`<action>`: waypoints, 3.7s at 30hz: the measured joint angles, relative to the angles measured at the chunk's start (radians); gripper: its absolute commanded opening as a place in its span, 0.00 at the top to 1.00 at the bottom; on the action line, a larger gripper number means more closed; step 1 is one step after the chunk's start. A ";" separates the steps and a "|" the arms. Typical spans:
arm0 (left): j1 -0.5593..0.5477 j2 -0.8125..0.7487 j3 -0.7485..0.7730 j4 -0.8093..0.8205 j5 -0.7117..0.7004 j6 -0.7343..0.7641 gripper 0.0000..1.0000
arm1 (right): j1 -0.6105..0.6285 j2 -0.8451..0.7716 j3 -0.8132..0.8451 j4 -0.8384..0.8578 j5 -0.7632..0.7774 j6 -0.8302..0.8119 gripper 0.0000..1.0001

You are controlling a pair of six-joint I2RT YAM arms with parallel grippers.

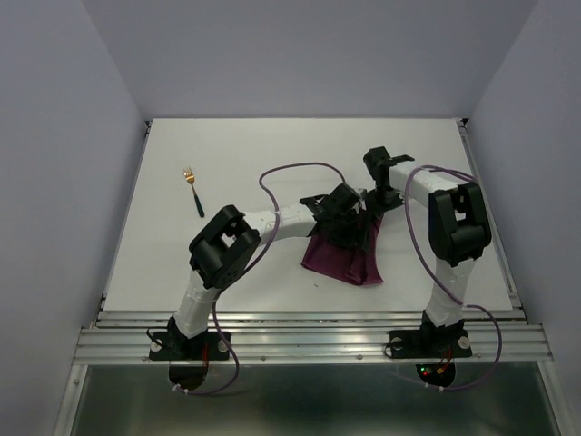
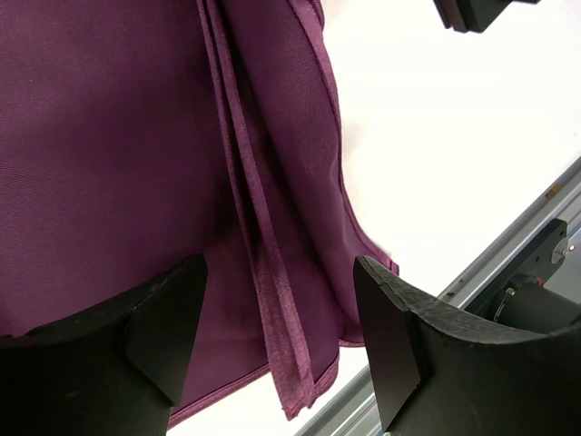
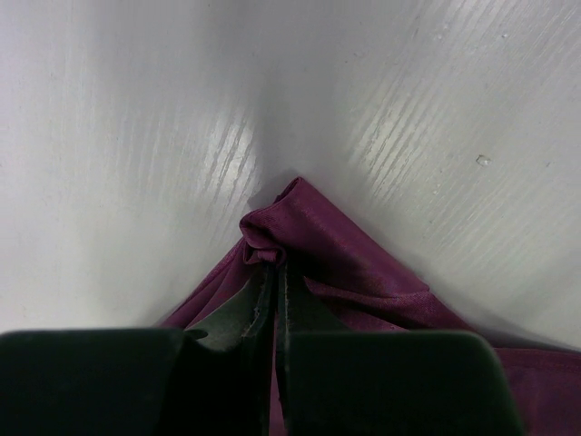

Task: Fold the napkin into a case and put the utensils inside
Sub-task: Fold the lower triangle-folded napkin at the center of the board.

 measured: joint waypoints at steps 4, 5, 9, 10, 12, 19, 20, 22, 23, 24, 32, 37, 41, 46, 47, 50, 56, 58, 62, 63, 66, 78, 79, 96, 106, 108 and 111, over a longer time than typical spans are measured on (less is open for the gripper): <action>-0.005 0.028 0.042 -0.010 0.000 0.000 0.24 | -0.012 0.000 0.000 -0.001 -0.006 0.008 0.99; -0.007 0.037 0.055 -0.012 0.000 0.000 0.24 | -0.014 0.000 0.000 -0.001 -0.007 0.010 0.99; -0.014 0.063 0.089 -0.026 -0.001 0.001 0.28 | -0.015 0.000 0.000 -0.002 -0.009 0.014 0.99; -0.014 0.067 0.094 -0.028 -0.001 0.000 0.30 | -0.015 0.000 0.000 -0.002 -0.010 0.016 0.99; -0.018 0.083 0.111 -0.034 -0.002 0.000 0.33 | -0.015 -0.001 -0.001 -0.002 -0.010 0.016 0.99; -0.018 0.117 0.134 -0.053 -0.013 -0.003 0.60 | -0.015 -0.002 -0.002 -0.002 -0.010 0.016 0.99; -0.018 0.118 0.134 -0.054 -0.013 -0.003 0.69 | -0.015 -0.002 -0.003 -0.002 -0.010 0.016 0.99; -0.019 0.118 0.134 -0.059 -0.016 -0.007 0.77 | -0.015 -0.003 -0.004 -0.001 -0.009 0.016 0.99; -0.019 0.118 0.134 -0.060 -0.016 -0.008 0.85 | -0.015 -0.003 -0.004 -0.001 -0.009 0.016 0.99; -0.019 0.118 0.134 -0.060 -0.016 -0.007 0.90 | -0.015 -0.004 -0.005 -0.001 -0.008 0.015 0.99; -0.010 0.118 0.109 -0.012 0.021 -0.006 1.00 | -0.018 -0.009 -0.013 0.010 0.013 -0.055 0.91; 0.009 0.118 0.074 0.027 0.066 0.002 1.00 | -0.022 -0.079 -0.117 0.121 0.022 -0.150 0.73; 0.021 0.118 0.058 0.054 0.109 0.011 1.00 | -0.037 -0.137 -0.200 0.204 0.024 -0.225 0.61; 0.028 0.118 0.048 0.078 0.145 0.021 1.00 | -0.041 -0.179 -0.254 0.288 0.011 -0.316 0.46; 0.028 0.118 0.047 0.081 0.151 0.022 1.00 | -0.042 -0.184 -0.261 0.297 0.007 -0.327 0.45; 0.028 0.118 0.043 0.087 0.166 0.026 1.00 | -0.042 -0.200 -0.279 0.321 -0.008 -0.367 0.44; 0.028 0.118 0.042 0.089 0.190 0.029 1.00 | -0.043 -0.224 -0.295 0.327 -0.027 -0.411 0.44; 0.028 0.118 0.042 0.089 0.195 0.029 1.00 | -0.043 -0.239 -0.296 0.329 -0.036 -0.424 0.44; 0.029 0.118 0.040 0.091 0.207 0.031 1.00 | -0.043 -0.275 -0.296 0.334 -0.052 -0.436 0.40; 0.030 0.118 0.039 0.091 0.208 0.032 1.00 | -0.043 -0.279 -0.296 0.334 -0.052 -0.437 0.39; 0.034 0.118 0.033 0.099 0.216 0.033 1.00 | -0.049 -0.305 -0.306 0.341 -0.053 -0.441 0.39; 0.042 0.118 0.020 0.114 0.253 0.040 1.00 | -0.055 -0.429 -0.451 0.393 -0.134 -0.504 0.24; 0.042 0.118 0.020 0.116 0.257 0.042 1.00 | -0.054 -0.449 -0.460 0.394 -0.145 -0.512 0.22; 0.050 0.118 0.020 0.128 0.277 0.047 1.00 | -0.054 -0.738 -0.679 0.449 -0.247 -0.663 0.08; 0.054 0.118 0.002 0.135 0.285 0.047 1.00 | -0.054 -0.735 -0.754 0.481 -0.321 -0.666 0.55; 0.054 0.118 0.002 0.135 0.285 0.047 1.00 | -0.054 -0.721 -0.752 0.492 -0.326 -0.670 0.55; 0.054 0.118 0.002 0.135 0.285 0.047 1.00 | -0.054 -0.683 -0.741 0.498 -0.336 -0.690 0.57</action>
